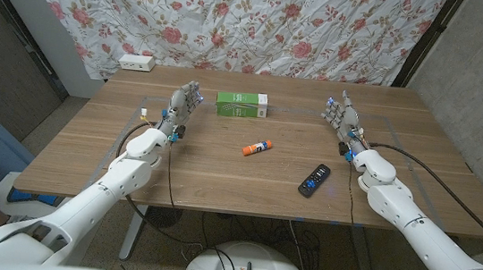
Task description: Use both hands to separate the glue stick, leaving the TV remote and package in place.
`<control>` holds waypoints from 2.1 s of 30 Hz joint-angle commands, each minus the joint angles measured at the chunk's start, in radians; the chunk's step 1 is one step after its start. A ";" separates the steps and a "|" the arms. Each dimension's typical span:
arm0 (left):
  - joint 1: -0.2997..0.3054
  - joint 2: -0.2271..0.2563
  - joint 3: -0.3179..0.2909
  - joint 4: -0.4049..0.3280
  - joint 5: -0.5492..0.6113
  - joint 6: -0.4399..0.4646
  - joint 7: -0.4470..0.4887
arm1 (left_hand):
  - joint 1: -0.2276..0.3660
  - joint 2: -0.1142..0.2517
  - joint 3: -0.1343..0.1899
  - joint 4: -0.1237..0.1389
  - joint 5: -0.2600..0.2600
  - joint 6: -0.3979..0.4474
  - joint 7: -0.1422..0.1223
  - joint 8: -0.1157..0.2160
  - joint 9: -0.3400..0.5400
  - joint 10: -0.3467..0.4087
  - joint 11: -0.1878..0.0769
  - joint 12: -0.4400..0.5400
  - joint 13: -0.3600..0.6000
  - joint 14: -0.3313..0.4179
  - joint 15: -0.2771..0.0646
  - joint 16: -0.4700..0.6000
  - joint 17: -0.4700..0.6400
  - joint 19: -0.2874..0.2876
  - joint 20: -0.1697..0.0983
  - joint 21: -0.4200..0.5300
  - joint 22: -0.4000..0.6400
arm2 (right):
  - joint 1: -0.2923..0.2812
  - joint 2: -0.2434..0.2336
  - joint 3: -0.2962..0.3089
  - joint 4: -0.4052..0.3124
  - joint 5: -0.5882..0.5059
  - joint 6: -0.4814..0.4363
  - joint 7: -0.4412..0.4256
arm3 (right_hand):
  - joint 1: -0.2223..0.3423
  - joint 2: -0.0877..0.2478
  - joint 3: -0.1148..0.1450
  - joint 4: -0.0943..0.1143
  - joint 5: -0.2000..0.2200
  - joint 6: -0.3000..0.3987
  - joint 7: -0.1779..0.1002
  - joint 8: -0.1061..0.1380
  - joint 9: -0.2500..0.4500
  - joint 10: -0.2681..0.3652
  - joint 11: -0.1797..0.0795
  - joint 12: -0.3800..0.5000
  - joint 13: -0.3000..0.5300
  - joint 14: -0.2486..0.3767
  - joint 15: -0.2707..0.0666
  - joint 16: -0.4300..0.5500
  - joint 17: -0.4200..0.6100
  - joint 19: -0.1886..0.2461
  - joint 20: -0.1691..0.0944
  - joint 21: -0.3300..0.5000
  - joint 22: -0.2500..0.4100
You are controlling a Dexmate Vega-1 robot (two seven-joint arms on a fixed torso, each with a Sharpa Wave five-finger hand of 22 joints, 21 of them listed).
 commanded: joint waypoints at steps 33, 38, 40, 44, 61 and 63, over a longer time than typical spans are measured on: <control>0.142 0.067 -0.072 -0.155 -0.031 -0.022 0.075 | 0.006 0.096 0.014 -0.008 0.008 0.021 0.002 0.006 0.004 0.026 -0.012 0.006 0.002 0.016 -0.010 0.004 0.002 0.014 -0.007 0.002 0.004 | -0.063 -0.245 -0.085 -0.452 -0.442 -0.239 -0.157 | 0.062 0.005 0.040 -0.050 0.011 0.004 -0.041 0.007 0.002 0.002 -0.022 0.009 -0.002 -0.014 -0.036 0.006 -0.045 -0.044 -0.038 0.003 0.000; 0.146 0.071 -0.077 -0.160 -0.032 -0.020 0.078 | 0.006 0.094 0.014 -0.009 0.008 0.026 -0.001 0.007 0.004 0.032 -0.013 0.007 0.001 0.019 -0.011 0.004 0.002 0.015 -0.008 0.001 0.004 | -0.042 -0.263 -0.101 -0.470 -0.502 -0.264 -0.147 | 0.071 0.005 0.044 -0.059 0.011 0.009 -0.047 0.008 0.002 0.001 -0.027 0.009 -0.002 -0.019 -0.041 0.005 -0.052 -0.050 -0.040 0.003 0.000; 0.146 0.074 -0.077 -0.162 -0.034 -0.015 0.079 | 0.006 0.094 0.014 -0.009 0.008 0.028 -0.001 0.007 0.003 0.036 -0.017 0.007 0.001 0.021 -0.011 0.003 0.002 0.016 -0.008 0.001 0.004 | -0.034 -0.269 -0.107 -0.476 -0.524 -0.273 -0.140 | 0.075 0.005 0.047 -0.064 0.010 0.012 -0.052 0.009 0.002 0.001 -0.028 0.009 -0.002 -0.019 -0.042 0.005 -0.055 -0.050 -0.041 0.003 0.000; 0.148 0.072 -0.076 -0.166 -0.028 -0.013 0.089 | 0.013 0.100 0.019 -0.018 0.008 0.044 0.000 0.010 0.003 0.050 -0.017 0.009 0.001 0.028 -0.012 0.002 0.000 0.020 -0.010 0.001 0.004 | -0.012 -0.285 -0.126 -0.488 -0.586 -0.295 -0.127 | 0.089 -0.002 0.050 -0.080 0.007 0.002 -0.057 0.005 0.002 -0.002 -0.031 0.008 -0.003 -0.023 -0.035 0.006 -0.064 -0.061 -0.040 0.002 0.000; 0.154 0.075 -0.076 -0.182 -0.020 0.000 0.112 | 0.021 0.103 0.028 -0.029 0.008 0.073 -0.001 0.014 0.003 0.079 -0.023 0.011 0.001 0.047 -0.013 0.002 -0.001 0.028 -0.014 0.002 0.004 | 0.067 -0.380 -0.203 -0.586 -0.839 -0.439 0.017 | 0.150 -0.022 0.066 -0.158 -0.015 -0.049 -0.096 -0.003 0.003 -0.028 -0.063 0.003 -0.003 -0.090 -0.009 0.001 -0.108 -0.125 -0.030 0.001 0.000; 0.155 0.074 -0.076 -0.184 -0.020 0.000 0.114 | 0.021 0.103 0.029 -0.030 0.008 0.076 0.000 0.014 0.003 0.080 -0.023 0.011 0.001 0.048 -0.013 0.002 -0.001 0.030 -0.014 0.002 0.004 | 0.068 -0.386 -0.205 -0.593 -0.855 -0.441 0.026 | 0.154 -0.021 0.068 -0.163 -0.017 -0.055 -0.097 -0.004 0.003 -0.033 -0.067 0.002 -0.003 -0.102 -0.007 0.000 -0.112 -0.135 -0.024 0.000 0.000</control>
